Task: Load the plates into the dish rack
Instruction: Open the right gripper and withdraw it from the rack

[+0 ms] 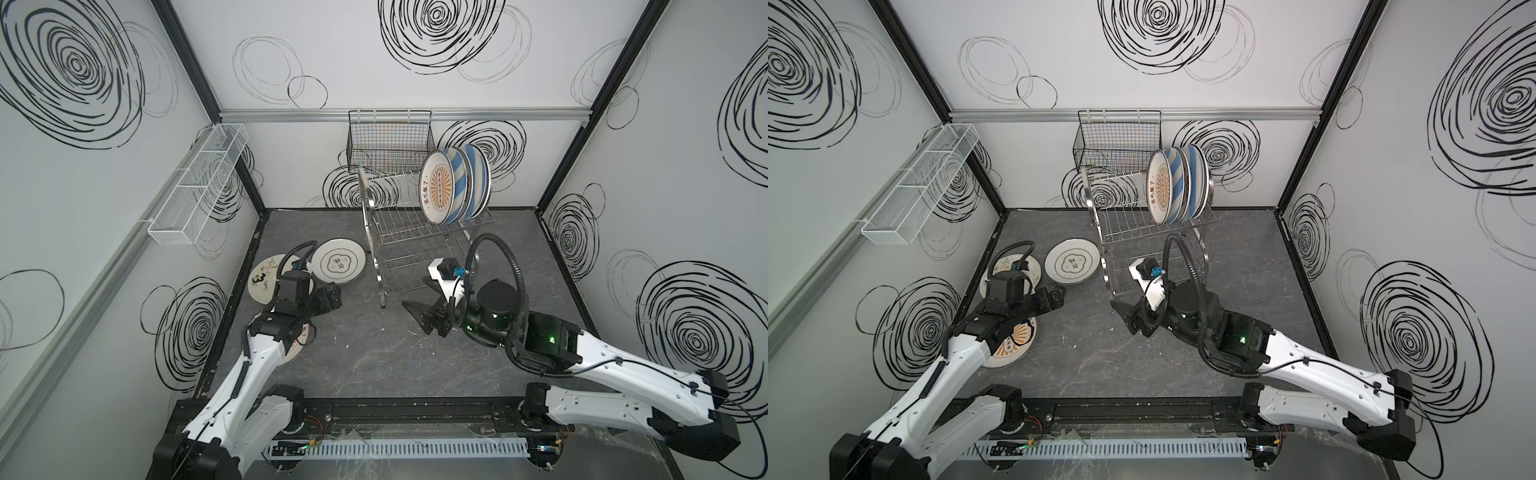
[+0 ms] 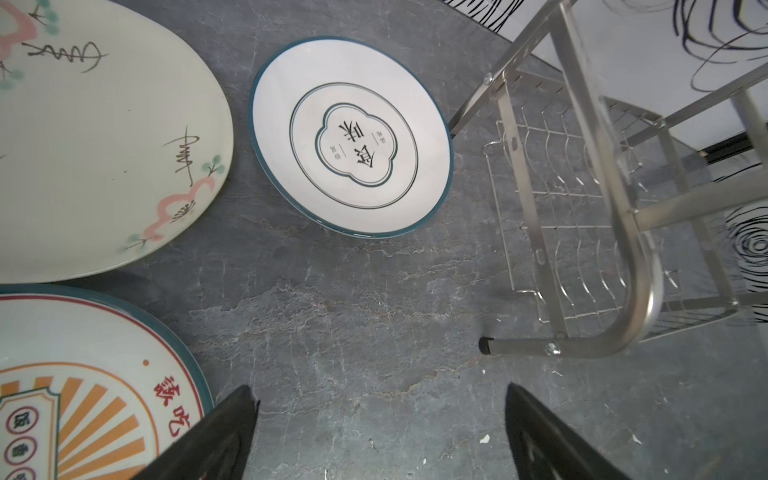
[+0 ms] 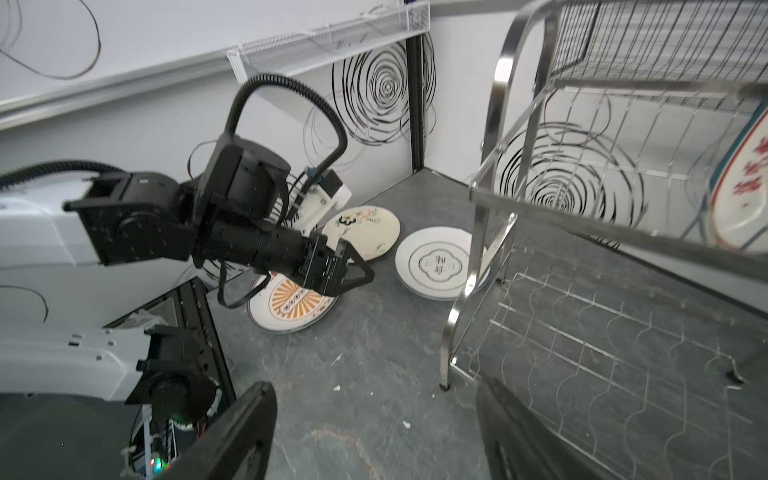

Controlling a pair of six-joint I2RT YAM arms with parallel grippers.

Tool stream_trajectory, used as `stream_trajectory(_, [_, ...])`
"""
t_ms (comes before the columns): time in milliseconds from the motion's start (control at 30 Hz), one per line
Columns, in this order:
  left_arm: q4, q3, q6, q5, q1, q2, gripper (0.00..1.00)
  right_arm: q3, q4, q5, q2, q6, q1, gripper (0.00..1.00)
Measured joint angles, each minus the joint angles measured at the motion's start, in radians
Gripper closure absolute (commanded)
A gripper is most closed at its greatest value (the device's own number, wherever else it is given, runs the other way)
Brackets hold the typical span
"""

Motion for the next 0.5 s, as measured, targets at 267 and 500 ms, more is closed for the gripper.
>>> stream_trajectory(267, [-0.104, 0.036, -0.050, -0.159, -0.070, 0.088, 0.04, -0.264, 0.072, -0.036, -0.079, 0.101, 0.003, 0.17])
stream_trajectory(500, [-0.129, 0.045, -0.069, -0.206, -0.054, 0.161, 0.04, -0.394, 0.146, -0.092, -0.172, 0.169, 0.000, 0.14])
